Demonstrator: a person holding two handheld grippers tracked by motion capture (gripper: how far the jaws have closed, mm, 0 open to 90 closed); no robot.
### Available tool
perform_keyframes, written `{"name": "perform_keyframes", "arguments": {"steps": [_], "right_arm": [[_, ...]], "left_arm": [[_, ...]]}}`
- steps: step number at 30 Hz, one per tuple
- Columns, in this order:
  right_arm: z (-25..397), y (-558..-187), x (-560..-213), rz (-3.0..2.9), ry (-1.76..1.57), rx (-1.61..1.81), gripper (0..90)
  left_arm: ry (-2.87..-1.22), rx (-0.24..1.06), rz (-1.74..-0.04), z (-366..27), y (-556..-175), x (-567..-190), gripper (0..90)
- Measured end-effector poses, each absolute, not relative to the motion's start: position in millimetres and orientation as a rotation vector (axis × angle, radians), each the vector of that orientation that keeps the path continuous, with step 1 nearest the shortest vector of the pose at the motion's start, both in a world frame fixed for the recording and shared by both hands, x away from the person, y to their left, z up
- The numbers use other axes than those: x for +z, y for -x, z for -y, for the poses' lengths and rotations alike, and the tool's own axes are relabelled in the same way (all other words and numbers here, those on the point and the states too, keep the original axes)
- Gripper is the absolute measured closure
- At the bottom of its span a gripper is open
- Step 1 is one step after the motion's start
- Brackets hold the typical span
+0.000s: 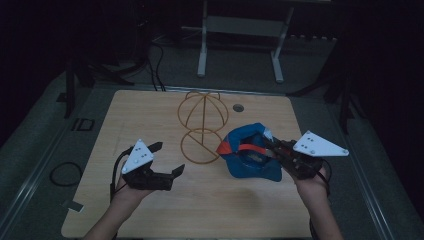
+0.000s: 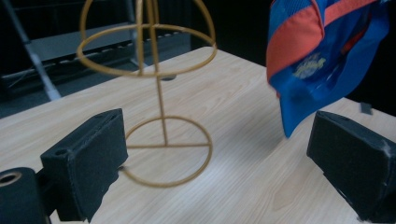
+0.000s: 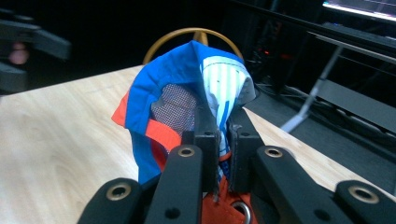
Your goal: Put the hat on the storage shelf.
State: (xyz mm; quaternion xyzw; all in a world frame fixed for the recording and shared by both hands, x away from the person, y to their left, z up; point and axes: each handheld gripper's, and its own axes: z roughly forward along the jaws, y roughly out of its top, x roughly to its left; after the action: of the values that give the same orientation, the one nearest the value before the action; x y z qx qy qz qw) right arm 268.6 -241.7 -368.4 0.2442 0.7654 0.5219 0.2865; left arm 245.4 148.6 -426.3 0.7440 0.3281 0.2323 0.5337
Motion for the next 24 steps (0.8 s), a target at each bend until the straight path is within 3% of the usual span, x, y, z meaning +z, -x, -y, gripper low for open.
{"name": "perform_keyframes", "arguments": {"steps": [13,17,24], "right_arm": [[215,-256,-370,-2.097,-0.551,1.422,84.8],[208,-254,-369,-2.117,-0.523,1.417,84.8],[198,-252,-371,-2.135,-0.485,1.429,84.8]], "left_arm": [[-1.860,0.472,-0.683,-106,-264,-403,6.0],[-1.876,0.503,-0.656,-92,-270,-395,6.7],[-1.892,0.515,-0.604,-72,-277,-382,13.6]]}}
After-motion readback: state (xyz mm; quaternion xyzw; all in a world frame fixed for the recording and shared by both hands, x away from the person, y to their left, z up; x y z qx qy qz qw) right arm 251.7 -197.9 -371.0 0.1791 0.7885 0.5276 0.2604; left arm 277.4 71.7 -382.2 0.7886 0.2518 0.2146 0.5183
